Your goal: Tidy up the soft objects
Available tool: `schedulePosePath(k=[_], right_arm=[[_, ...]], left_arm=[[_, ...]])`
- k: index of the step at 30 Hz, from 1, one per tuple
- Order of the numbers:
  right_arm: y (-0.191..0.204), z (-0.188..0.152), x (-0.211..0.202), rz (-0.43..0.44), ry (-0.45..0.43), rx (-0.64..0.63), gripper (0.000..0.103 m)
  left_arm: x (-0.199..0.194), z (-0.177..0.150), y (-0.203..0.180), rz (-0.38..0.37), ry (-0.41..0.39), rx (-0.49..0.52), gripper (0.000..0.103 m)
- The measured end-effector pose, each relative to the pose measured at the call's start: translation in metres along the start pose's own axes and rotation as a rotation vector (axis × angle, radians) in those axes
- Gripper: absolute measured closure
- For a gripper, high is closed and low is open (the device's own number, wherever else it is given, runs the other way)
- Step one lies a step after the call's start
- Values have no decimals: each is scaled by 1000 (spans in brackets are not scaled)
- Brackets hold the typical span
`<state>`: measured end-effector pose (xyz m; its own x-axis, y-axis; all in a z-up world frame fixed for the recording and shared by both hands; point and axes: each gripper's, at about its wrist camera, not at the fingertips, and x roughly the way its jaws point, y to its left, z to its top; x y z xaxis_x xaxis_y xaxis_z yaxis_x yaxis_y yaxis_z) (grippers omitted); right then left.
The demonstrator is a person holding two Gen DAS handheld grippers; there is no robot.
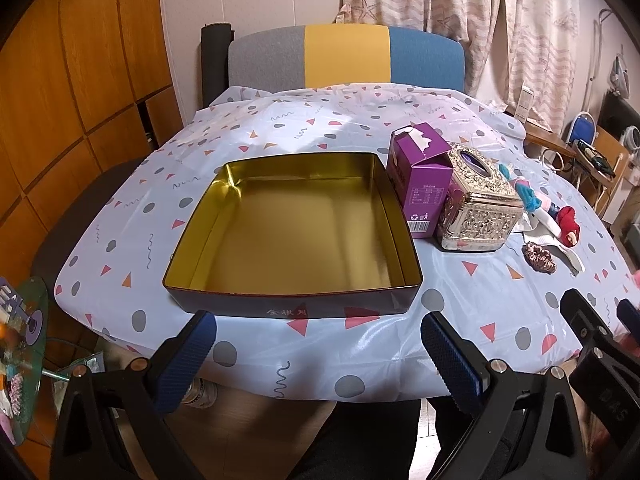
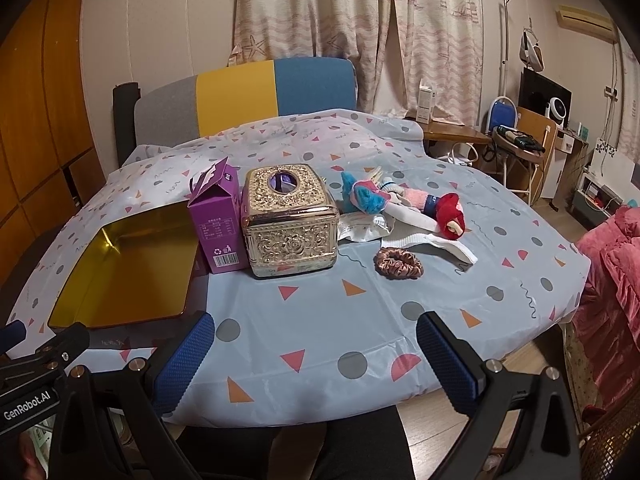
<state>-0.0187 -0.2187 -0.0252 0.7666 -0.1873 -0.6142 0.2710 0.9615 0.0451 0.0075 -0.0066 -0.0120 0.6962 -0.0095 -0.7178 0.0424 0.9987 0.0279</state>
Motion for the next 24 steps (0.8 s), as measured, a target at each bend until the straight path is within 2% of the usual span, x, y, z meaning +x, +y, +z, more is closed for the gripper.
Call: schedulePosePath(k=[12, 16, 18, 21, 23, 24], right_arm=[[-2, -2, 2, 5, 2, 12, 0], [-3, -2, 2, 4, 0, 6, 0], [-3, -2, 4, 5, 3, 8, 0], [-9, -1, 8, 19, 5, 26, 0], [-19, -1, 12, 66, 6, 56, 0], [-24, -1, 15, 85, 7, 67, 0]], left_arm=[[5, -2, -2, -10, 24, 1, 0], [11, 0, -5, -45, 52, 8, 0], [16, 1, -6, -110, 80, 5, 0], [26, 0, -4, -311, 112, -66, 0], [34, 0, 0, -454, 137, -158, 0], [39, 0, -2, -479, 168, -187, 0]])
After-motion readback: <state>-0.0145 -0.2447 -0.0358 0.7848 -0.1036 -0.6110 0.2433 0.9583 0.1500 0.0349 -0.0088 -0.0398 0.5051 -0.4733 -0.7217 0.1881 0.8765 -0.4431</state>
